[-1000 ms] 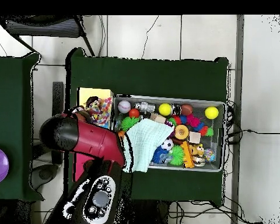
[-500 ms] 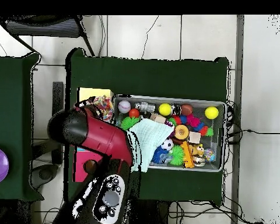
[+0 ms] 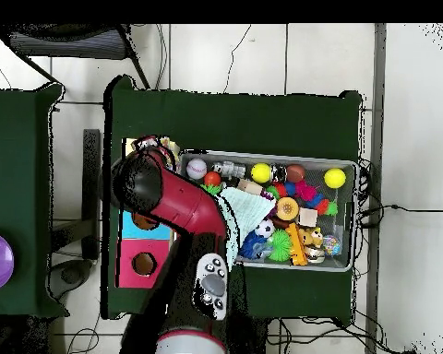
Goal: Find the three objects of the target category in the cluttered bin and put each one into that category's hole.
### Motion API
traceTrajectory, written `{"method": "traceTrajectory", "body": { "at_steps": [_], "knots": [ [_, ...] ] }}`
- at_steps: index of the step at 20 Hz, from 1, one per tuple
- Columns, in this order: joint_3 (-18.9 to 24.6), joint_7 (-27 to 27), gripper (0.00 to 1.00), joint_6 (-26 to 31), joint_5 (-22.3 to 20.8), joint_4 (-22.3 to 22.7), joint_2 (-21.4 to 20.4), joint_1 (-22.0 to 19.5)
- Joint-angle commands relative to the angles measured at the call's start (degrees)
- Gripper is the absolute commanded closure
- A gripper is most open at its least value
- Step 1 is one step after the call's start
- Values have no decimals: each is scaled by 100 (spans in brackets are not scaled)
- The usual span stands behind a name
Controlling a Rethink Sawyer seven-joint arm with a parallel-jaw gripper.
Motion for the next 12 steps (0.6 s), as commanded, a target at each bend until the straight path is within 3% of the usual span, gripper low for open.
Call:
{"method": "traceTrajectory", "body": {
  "at_steps": [1, 8, 12],
  "knots": [
    [1644, 601, 100, -662, -109, 364, 449, -652],
    [1273, 791, 100, -240, -11, 172, 544, -362],
    [707, 1023, 100, 944, -8, -141, 642, -40]
  ]
}}
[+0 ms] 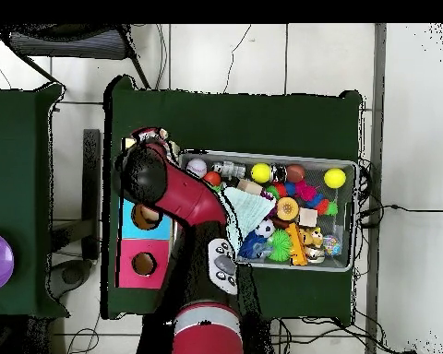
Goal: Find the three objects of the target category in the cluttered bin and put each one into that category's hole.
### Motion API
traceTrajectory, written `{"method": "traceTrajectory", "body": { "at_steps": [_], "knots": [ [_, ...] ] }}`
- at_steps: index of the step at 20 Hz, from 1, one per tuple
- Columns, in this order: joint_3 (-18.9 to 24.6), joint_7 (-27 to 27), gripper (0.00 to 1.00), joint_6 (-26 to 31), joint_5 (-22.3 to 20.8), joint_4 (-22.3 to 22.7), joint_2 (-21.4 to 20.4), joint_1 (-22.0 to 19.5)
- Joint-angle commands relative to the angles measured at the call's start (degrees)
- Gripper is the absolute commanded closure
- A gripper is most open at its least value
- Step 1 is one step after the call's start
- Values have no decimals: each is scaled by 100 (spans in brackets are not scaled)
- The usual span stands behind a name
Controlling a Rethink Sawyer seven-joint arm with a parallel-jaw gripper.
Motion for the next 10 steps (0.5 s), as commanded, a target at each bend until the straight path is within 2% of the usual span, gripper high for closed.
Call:
{"method": "traceTrajectory", "body": {
  "at_steps": [1, 2, 3, 6, 10],
  "knots": [
    [-152, 1253, 100, 1998, -85, -214, 470, 435],
    [-259, 1348, 100, 2254, -135, -258, 453, 487],
    [-445, 1578, 100, 2792, -244, -357, 424, 576],
    [-797, 1942, 100, 3603, -410, -488, 330, 774],
    [-1088, 1970, 100, 3890, -433, -582, 322, 884]
  ]
}}
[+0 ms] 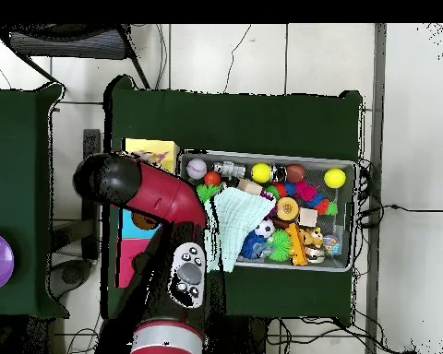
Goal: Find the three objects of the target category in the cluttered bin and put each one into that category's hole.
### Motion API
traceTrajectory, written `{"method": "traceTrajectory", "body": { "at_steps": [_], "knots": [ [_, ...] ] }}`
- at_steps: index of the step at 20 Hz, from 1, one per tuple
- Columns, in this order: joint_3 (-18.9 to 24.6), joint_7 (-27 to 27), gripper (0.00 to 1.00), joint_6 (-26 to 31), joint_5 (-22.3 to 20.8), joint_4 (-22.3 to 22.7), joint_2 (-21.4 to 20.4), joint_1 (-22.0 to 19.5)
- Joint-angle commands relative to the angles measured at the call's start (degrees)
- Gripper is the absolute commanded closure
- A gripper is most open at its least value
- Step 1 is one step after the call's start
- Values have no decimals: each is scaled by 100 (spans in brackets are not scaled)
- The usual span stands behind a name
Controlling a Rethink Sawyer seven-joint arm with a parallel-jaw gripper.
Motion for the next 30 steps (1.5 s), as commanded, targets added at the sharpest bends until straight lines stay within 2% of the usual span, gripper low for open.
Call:
{"method": "traceTrajectory", "body": {
  "at_steps": [1, 7, 12, 17, 23, 30],
  "knots": [
    [-430, 1871, 100, 1130, -329, -191, 341, 122],
    [-649, 1886, 100, 896, -183, -385, 526, 279],
    [-749, 1932, 100, 687, -64, -342, 500, 436],
    [-920, 1898, 100, -123, 9, -290, 521, 541],
    [-723, 1689, 100, -728, 161, -164, 557, 455],
    [-501, 1497, 100, -1138, 222, -309, 728, 265]
  ]
}}
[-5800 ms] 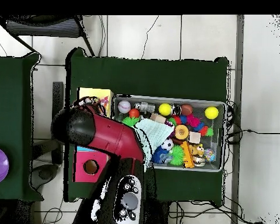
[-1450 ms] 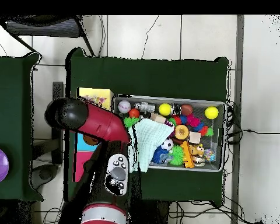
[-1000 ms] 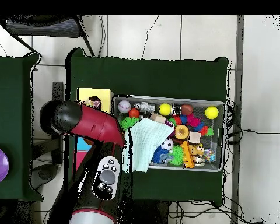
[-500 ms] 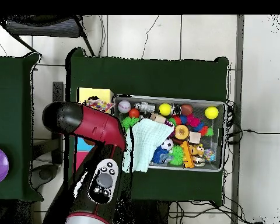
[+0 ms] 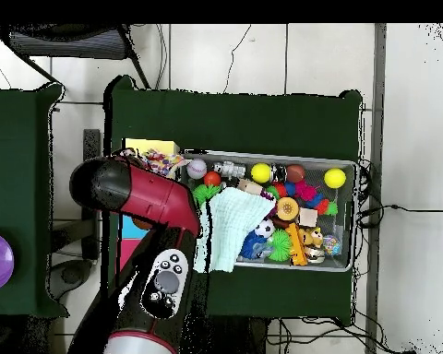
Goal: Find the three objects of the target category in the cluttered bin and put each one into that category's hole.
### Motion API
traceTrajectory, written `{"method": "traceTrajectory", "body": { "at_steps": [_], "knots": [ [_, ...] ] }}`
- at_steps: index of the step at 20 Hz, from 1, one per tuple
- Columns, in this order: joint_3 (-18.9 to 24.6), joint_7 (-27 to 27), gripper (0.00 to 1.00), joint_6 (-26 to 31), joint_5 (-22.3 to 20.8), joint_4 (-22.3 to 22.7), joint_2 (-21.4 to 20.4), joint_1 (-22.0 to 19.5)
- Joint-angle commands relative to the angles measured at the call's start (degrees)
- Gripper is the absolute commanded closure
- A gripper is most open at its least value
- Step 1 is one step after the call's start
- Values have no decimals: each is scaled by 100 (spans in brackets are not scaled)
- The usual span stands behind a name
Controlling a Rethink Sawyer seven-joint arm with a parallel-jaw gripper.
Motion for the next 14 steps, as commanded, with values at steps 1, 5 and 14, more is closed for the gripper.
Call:
{"method": "traceTrajectory", "body": {
  "at_steps": [1, 5, 14],
  "knots": [
    [393, 1223, 100, -386, 232, -70, 390, -270],
    [316, 1282, 100, -385, 242, -117, 456, -213],
    [279, 1223, 100, -350, 207, -397, 685, -258]
  ]
}}
